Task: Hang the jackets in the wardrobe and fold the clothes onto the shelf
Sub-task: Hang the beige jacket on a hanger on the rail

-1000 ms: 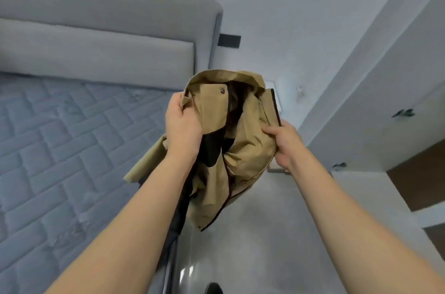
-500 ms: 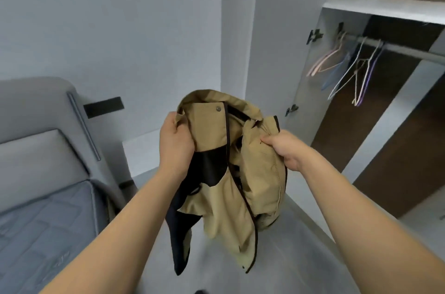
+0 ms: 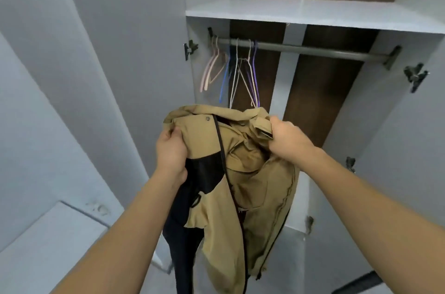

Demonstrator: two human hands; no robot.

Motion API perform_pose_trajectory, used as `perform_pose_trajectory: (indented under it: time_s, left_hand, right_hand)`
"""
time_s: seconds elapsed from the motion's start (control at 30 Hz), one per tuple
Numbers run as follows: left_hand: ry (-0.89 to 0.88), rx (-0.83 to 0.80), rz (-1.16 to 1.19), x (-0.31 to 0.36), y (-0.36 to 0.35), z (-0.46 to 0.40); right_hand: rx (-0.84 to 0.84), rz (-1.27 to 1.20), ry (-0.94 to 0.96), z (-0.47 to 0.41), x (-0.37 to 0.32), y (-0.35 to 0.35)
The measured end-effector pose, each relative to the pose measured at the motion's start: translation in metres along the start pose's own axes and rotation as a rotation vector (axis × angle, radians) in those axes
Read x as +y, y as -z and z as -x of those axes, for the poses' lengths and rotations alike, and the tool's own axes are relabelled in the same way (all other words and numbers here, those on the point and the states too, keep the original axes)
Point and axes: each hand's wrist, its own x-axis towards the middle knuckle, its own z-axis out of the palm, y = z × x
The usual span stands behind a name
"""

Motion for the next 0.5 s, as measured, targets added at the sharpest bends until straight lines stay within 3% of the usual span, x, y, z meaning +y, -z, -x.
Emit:
perform_pose_trajectory:
  time_s: [0.13, 0.27, 0.37, 0.43, 0.5]
  left_hand:
    - [0.018, -0.074, -0.077, -0.012, -0.054, -0.057]
    - [0.147, -0.218, -0.348, -0.032, -0.099, -0.109]
    - [0.222, -0.371, -0.615, -0.043, -0.122, -0.151]
    - [0.372, -0.565, -0.933, -0.049, -0.136, -0.18]
    - [0.572, -0.859, -1.276, -0.049, -0.16, -0.208]
  right_hand:
    - [0.269, -0.224, -0.322, -0.051, 0.055, 0.004]
    - [0.318, -0.922, -0.654, -0.101, 0.088, 0.011]
    - [0.322, -1.322, -0.755, -0.127, 0.094, 0.021]
    - [0.399, -1.377, -0.735, -0.14, 0.096, 0.023]
    - [0.475, -1.274, -0.688, -0.152, 0.096, 0.026]
